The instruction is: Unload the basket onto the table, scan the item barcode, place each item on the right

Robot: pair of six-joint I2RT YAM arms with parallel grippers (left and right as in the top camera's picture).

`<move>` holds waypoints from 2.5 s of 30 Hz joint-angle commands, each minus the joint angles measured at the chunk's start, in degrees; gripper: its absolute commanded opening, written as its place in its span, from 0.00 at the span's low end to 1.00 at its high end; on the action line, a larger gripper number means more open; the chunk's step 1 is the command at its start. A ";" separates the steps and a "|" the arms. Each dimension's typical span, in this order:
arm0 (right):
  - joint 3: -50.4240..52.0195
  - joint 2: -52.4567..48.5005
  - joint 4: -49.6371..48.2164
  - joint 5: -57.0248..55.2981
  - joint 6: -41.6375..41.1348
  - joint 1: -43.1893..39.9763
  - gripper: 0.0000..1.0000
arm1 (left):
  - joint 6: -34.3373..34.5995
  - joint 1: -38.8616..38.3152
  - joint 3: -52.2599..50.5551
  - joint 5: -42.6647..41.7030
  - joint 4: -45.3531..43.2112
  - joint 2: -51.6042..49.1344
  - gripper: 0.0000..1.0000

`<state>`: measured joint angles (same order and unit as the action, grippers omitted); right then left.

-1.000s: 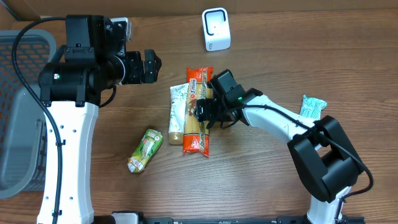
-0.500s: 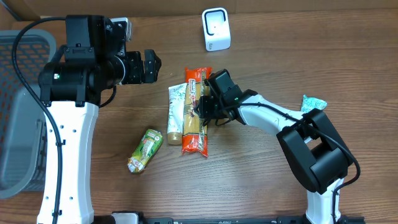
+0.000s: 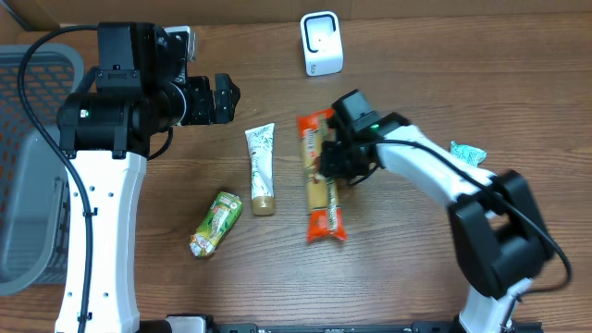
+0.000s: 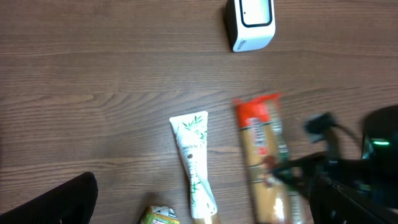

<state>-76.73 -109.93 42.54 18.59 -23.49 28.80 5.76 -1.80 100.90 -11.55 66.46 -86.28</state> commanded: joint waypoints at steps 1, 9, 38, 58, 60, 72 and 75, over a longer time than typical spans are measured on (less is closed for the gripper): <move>-2.12 10.38 3.61 -11.87 1.44 -0.31 0.04 | -1.09 -0.09 0.81 0.15 -0.04 -0.24 1.00; -2.10 7.39 18.43 -54.84 -5.70 6.27 0.04 | -1.09 -0.09 0.81 0.15 -0.04 -0.24 0.99; -4.92 2.14 11.45 -19.76 -0.04 13.57 0.96 | -1.09 -0.09 0.81 0.15 -0.04 -0.24 0.99; 3.08 4.70 9.18 3.39 20.44 -15.80 1.00 | -1.09 -0.09 0.81 0.15 -0.04 -0.24 1.00; 5.22 4.04 6.84 3.37 20.57 -15.80 1.00 | -1.09 -0.09 0.81 0.15 -0.04 -0.24 0.99; 10.91 3.26 -3.02 5.03 17.92 -13.66 0.97 | -1.09 -0.09 0.81 0.15 -0.04 -0.24 1.00; 12.98 3.23 -6.16 3.74 14.32 -12.81 0.88 | -1.09 -0.09 0.81 0.15 -0.04 -0.24 1.00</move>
<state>-65.95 -106.59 38.26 22.20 -5.93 14.81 5.76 -1.80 100.90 -11.55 66.43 -86.28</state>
